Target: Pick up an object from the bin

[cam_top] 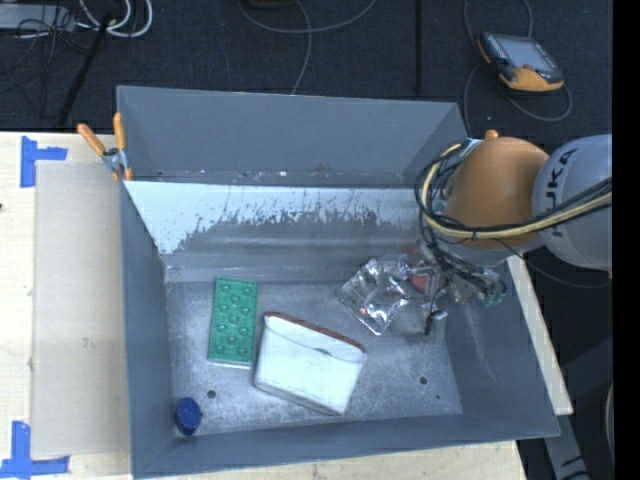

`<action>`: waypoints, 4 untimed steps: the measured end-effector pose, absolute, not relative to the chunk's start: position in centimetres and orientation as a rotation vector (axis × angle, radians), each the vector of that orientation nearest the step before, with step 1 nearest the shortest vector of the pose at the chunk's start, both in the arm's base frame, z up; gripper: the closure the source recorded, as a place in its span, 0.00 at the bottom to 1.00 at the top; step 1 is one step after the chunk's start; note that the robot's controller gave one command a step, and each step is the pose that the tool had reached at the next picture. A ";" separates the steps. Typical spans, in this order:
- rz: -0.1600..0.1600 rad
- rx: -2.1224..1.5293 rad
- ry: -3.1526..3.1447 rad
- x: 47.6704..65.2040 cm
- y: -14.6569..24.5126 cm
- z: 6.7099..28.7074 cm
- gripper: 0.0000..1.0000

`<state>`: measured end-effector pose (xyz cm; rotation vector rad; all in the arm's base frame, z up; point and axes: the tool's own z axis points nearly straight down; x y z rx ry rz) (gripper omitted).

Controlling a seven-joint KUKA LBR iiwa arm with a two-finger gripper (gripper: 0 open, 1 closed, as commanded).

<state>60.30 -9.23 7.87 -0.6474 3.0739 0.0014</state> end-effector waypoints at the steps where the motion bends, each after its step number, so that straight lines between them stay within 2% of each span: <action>1: 0.003 -0.942 2.997 60.8 -6.2 7.0 0.00; 2: 0.002 -0.939 2.996 60.9 -6.3 7.0 1.00; 3: 0.000 -1.809 2.565 61.4 -7.4 7.0 1.00; 4: -0.004 -1.800 2.570 56.8 -6.4 18.9 1.00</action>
Offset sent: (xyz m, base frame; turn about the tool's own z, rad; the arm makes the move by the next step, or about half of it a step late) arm 0.0050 0.0290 -0.0087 -0.1965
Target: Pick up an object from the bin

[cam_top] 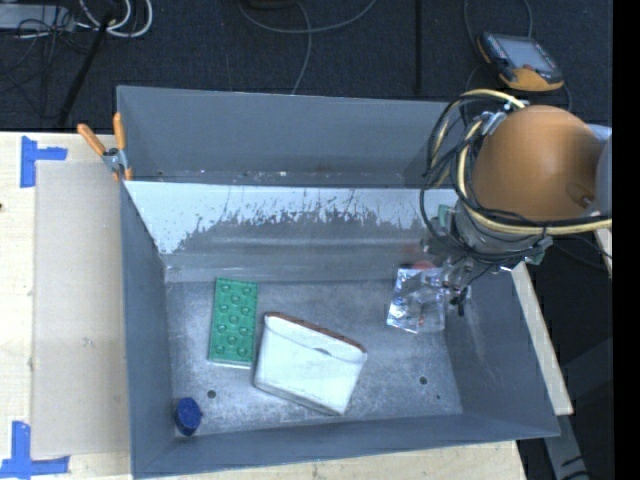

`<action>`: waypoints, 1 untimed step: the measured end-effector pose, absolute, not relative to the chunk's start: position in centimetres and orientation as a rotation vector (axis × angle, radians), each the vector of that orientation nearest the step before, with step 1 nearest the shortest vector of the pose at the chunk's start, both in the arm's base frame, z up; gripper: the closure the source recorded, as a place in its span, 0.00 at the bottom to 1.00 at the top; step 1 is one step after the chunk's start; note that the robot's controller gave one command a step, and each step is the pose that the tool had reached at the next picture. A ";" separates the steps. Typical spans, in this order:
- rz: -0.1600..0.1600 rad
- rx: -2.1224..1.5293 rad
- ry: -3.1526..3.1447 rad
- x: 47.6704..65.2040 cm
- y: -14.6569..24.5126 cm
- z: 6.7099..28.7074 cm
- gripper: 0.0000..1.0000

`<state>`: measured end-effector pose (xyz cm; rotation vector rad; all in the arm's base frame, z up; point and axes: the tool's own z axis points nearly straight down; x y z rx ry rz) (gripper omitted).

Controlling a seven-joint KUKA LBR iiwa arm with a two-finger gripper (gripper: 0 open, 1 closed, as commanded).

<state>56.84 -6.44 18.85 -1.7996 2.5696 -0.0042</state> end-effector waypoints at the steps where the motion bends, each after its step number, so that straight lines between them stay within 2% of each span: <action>1: -0.005 -1.833 2.544 55.4 -4.9 25.9 1.00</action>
Offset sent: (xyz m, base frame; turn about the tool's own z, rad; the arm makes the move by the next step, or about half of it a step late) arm -0.0159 0.0131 0.0664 -0.0282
